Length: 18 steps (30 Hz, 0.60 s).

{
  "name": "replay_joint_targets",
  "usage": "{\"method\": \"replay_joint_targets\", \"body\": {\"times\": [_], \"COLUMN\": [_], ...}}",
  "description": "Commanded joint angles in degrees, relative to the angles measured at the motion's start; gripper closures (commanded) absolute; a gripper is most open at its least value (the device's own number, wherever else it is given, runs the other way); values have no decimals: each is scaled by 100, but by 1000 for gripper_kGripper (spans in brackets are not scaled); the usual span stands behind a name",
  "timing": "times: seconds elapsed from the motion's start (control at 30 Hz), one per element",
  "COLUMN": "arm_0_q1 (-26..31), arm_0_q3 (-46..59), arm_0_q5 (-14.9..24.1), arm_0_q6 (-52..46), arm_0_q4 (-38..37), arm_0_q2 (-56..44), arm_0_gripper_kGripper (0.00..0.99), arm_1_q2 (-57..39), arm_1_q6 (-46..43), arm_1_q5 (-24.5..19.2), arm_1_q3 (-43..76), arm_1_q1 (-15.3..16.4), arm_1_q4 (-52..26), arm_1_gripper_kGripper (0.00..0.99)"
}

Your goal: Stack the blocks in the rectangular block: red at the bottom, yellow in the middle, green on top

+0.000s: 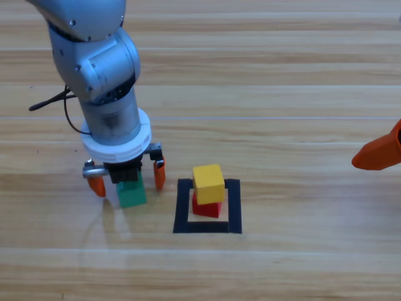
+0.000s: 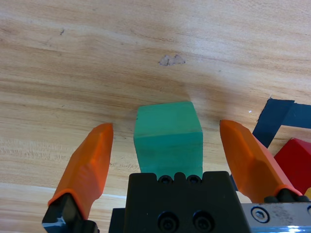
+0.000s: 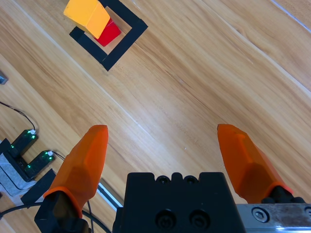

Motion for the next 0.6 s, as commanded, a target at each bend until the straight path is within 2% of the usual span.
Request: {"method": "replay_joint_targets", "body": {"times": [0.03, 0.17, 0.37, 0.4, 0.5, 0.6], "arm_0_q1": [-44, -44, -44, -44, -53, -79], "arm_0_q3": [167, 246, 264, 255, -44, -932], "arm_0_q5": [-51, -60, -69, -69, -60, -60], "arm_0_q6": [-42, 2, 204, 292, 521, 943], "arm_0_q4": [-93, -189, -172, -163, 101, 971], "arm_0_q2": [238, 299, 361, 343, 343, 299], "arm_0_gripper_kGripper": [139, 320, 771, 804, 823, 870], "arm_1_q2": [242, 242, 268, 277, 277, 295], "arm_1_q6": [16, 16, 16, 16, 16, 7], "arm_1_q5": [-24, -33, -42, -42, -51, -42], "arm_1_q3": [71, 80, 80, 80, 88, 106], "arm_1_q1": [-102, -102, -102, -102, -102, -102], "arm_1_q4": [50, 50, 42, 33, 42, 33], "arm_1_gripper_kGripper": [2, 2, 2, 2, 2, 2]}}
